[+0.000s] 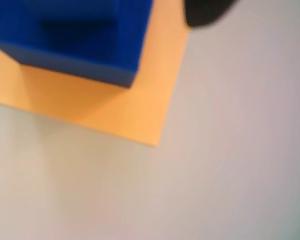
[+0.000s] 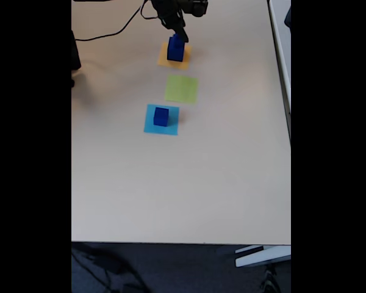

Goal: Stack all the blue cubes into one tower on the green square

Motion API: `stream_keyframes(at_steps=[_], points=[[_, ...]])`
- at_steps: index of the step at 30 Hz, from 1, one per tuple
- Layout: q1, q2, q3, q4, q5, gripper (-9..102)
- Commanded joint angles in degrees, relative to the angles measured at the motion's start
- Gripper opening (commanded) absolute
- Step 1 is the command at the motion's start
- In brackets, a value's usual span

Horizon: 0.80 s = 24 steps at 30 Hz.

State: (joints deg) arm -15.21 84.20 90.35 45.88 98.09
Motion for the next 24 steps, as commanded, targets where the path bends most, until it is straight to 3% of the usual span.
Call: stream_keyframes(at_steps=[1, 14, 24], points=[[0.5, 4.9, -2.5, -1.0, -0.3, 25], [-0.6, 5.9, -1.4, 0.6, -0.3, 23], [0.0, 4.7, -7.6, 10.8, -2.7, 22]])
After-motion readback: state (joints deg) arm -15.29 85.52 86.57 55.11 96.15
